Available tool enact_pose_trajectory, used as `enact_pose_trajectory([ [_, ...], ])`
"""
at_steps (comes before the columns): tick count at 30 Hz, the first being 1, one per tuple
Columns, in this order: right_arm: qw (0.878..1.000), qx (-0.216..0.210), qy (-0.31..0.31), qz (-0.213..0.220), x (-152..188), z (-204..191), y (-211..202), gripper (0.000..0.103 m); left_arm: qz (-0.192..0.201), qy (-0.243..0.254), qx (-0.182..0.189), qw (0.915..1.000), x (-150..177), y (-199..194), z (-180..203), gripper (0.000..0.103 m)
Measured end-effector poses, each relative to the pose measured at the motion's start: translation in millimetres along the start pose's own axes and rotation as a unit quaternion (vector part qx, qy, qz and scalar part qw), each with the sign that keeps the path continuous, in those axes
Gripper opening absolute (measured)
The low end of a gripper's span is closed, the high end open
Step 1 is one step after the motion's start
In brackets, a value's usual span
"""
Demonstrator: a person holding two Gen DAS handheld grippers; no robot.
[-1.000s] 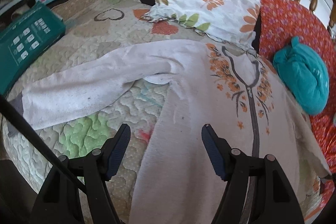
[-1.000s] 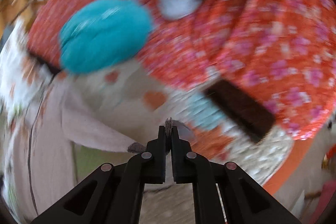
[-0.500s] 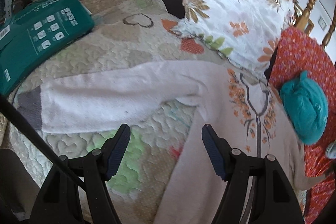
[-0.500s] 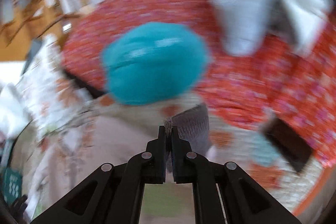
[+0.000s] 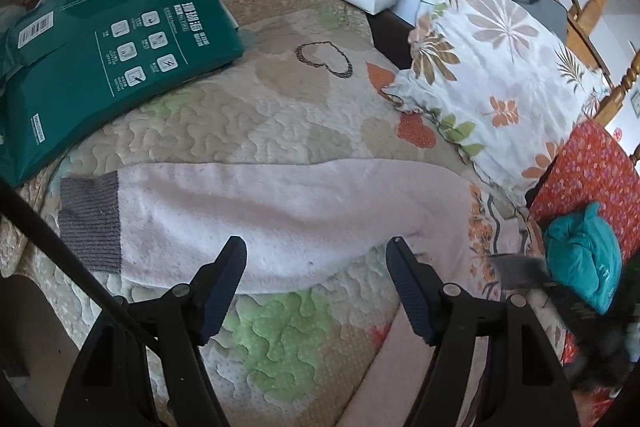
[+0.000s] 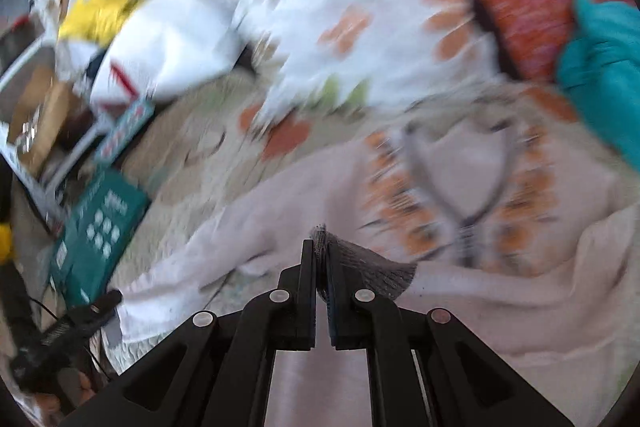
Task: Fold small clothes
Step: 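Grasp the grey cuff with the right gripper and fold sleeve across body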
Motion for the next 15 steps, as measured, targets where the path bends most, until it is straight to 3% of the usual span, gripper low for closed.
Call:
enact_pose_trajectory([
  [3, 0.998, -0.006, -0.016, -0.061, 10, -5, 48, 0.009, -0.003, -0.002, 0.002, 1.0, -2, 0, -2, 0.071],
  [5, 0.998, -0.022, -0.011, -0.058, 18, -3, 44, 0.012, -0.002, -0.003, 0.004, 1.0, -3, -2, -3, 0.071],
  [8, 0.999, -0.027, -0.001, -0.036, 17, 11, 19, 0.027, 0.002, -0.001, 0.004, 1.0, -4, -3, -3, 0.073],
  [11, 1.0, 0.009, -0.001, -0.016, 10, 32, -10, 0.029, -0.002, 0.001, 0.009, 1.0, -1, -3, 1, 0.073],
  [15, 0.996, 0.088, 0.0, -0.013, 11, 70, -36, 0.029, -0.008, 0.019, 0.009, 0.9998, 5, -1, 13, 0.073],
])
Point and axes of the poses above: each gripper's, at about its wrist camera, not at the fingertips, and y roughly the way its jaws point, z to its right, x to its underside, the point moved 1 cm from there along y, roughly the way its jaws point, and after that the axes turned 5 degrees about -x, right-handed, at the moved point
